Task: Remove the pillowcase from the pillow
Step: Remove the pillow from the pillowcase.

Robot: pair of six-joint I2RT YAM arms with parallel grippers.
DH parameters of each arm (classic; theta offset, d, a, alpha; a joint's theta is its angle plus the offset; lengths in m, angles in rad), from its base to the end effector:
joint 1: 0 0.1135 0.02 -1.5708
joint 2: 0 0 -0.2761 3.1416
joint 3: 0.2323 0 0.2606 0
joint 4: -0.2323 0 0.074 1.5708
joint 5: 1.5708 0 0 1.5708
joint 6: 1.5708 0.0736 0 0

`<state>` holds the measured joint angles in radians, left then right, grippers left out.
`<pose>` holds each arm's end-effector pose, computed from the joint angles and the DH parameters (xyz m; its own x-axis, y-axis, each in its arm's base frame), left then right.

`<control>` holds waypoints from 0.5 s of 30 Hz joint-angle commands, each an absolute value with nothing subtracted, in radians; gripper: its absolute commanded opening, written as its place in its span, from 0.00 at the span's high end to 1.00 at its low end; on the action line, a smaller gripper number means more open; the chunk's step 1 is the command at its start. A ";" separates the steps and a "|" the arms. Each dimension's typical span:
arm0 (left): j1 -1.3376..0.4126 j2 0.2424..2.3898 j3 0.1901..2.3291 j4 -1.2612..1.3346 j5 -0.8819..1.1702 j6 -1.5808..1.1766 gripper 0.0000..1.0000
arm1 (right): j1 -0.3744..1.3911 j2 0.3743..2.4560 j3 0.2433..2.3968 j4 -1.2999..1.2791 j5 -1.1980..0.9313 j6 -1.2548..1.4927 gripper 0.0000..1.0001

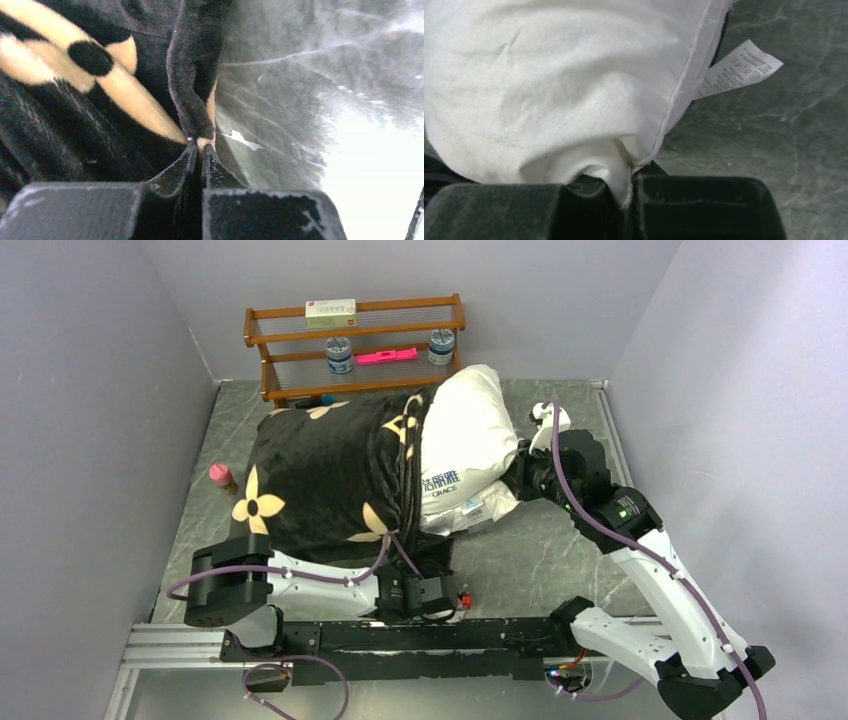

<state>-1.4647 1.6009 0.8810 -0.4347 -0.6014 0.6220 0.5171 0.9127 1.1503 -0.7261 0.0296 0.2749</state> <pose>0.0746 -0.3068 0.1442 0.3849 0.9226 -0.0270 0.7031 -0.2741 0.6561 0.1869 0.1038 0.3807 -0.5206 0.0161 -0.8537 -0.3430 0.9117 0.2263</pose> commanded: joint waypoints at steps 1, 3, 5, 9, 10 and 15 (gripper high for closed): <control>-1.429 1.561 0.807 -0.575 -0.557 0.448 0.95 | 0.482 0.832 1.320 -0.475 0.487 0.193 1.00; -1.409 1.544 0.799 -0.585 -0.560 0.430 0.95 | 0.482 0.822 1.317 -0.488 0.518 0.186 1.00; -1.392 1.536 0.793 -0.594 -0.557 0.416 0.95 | 0.482 0.818 1.308 -0.518 0.506 0.190 1.00; -1.385 1.529 0.791 -0.566 -0.554 0.397 0.95 | 0.482 0.807 1.250 -0.549 0.429 0.210 1.00; -1.385 1.512 0.796 -0.541 -0.538 0.395 0.95 | 0.482 0.801 1.227 -0.541 0.359 0.209 1.00; -1.389 1.327 0.817 -0.355 -0.334 0.400 0.81 | 0.482 0.789 1.101 -0.528 0.048 0.244 1.00</control>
